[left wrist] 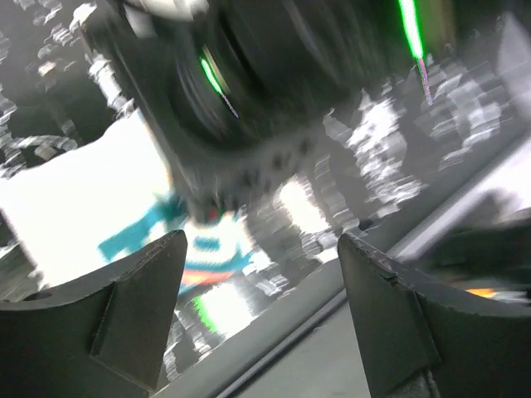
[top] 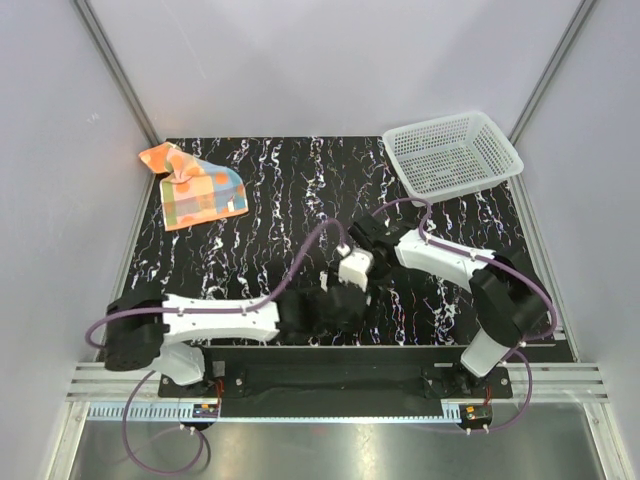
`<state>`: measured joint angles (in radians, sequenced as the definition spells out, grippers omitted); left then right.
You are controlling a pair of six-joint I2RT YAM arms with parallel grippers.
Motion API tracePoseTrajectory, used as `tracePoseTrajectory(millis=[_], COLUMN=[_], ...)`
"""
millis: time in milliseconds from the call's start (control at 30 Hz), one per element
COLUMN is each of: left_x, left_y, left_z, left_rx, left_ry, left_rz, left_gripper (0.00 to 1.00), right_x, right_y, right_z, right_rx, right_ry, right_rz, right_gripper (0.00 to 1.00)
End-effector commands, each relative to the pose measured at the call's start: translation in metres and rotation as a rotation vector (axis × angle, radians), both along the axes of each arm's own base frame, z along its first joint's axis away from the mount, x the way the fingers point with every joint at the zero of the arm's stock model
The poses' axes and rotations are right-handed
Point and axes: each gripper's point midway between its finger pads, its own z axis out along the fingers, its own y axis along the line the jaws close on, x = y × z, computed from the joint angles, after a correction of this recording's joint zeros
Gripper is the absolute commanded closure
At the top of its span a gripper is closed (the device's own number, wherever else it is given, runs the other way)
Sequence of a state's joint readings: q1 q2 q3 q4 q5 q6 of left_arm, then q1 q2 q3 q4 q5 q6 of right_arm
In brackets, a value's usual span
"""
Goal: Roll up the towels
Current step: Roll the towel
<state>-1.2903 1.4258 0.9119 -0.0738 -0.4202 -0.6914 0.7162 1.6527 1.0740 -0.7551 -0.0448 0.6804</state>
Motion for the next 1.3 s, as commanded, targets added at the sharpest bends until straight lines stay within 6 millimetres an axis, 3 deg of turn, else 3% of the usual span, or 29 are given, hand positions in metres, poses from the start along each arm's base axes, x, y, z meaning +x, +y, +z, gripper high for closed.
tracePoseTrajectory(millis=[0,100,133,400,433,667,767,800,833,933,1033,1133,1167,1267], left_x=[0.006,-0.007,-0.008,-0.009,-0.008,0.006,0.012,0.013,0.016,0.017,0.017,0.017,0.017,0.017], left_y=[0.025,0.01,0.006,-0.036,-0.041,-0.017,-0.011,-0.009,-0.008,-0.004,0.0,0.002,0.002,0.003], left_z=[-0.009,-0.002,-0.016,-0.051,-0.047,-0.097,-0.107,-0.108,-0.109,-0.114,-0.122,-0.124,-0.124,-0.122], left_rx=[0.257,0.292,0.344,0.433,0.428,0.555,0.552,0.553,0.552,0.551,0.551,0.54,0.537,0.521], left_ry=[-0.207,-0.269,-0.274,-0.277,-0.279,-0.201,-0.159,-0.154,-0.145,-0.126,-0.099,-0.087,-0.086,-0.079], left_rz=[0.12,0.115,0.109,0.062,0.073,0.155,0.178,0.18,0.184,0.184,0.18,0.176,0.178,0.172], left_gripper=[0.22,0.22,0.22,0.21,0.21,0.25,0.29,0.34,0.47,0.72,0.78,0.9,0.99,1.0], right_x=[-0.003,-0.005,-0.006,-0.009,-0.01,-0.014,-0.017,-0.018,-0.018,-0.019,-0.02,-0.021,-0.021,-0.02], right_y=[-0.01,-0.009,-0.009,-0.009,-0.009,-0.007,-0.007,-0.007,-0.007,-0.004,-0.003,-0.003,-0.003,-0.003], right_z=[-0.002,-0.003,-0.003,-0.003,-0.002,0.0,-0.001,-0.001,-0.001,0.001,0.001,0.002,0.002,0.005], right_rx=[-0.066,-0.067,-0.066,-0.063,-0.06,-0.046,-0.042,-0.038,-0.038,-0.025,-0.016,-0.015,-0.015,-0.017], right_ry=[0.032,0.047,0.05,0.068,0.071,0.087,0.098,0.101,0.103,0.108,0.114,0.116,0.116,0.114], right_rz=[0.015,0.017,0.021,0.027,0.028,0.036,0.038,0.039,0.041,0.044,0.047,0.049,0.049,0.053], right_gripper=[0.99,1.0,1.0,1.0,1.0,1.0,1.0,1.0,1.0,1.0,1.0,1.0,1.0,0.92])
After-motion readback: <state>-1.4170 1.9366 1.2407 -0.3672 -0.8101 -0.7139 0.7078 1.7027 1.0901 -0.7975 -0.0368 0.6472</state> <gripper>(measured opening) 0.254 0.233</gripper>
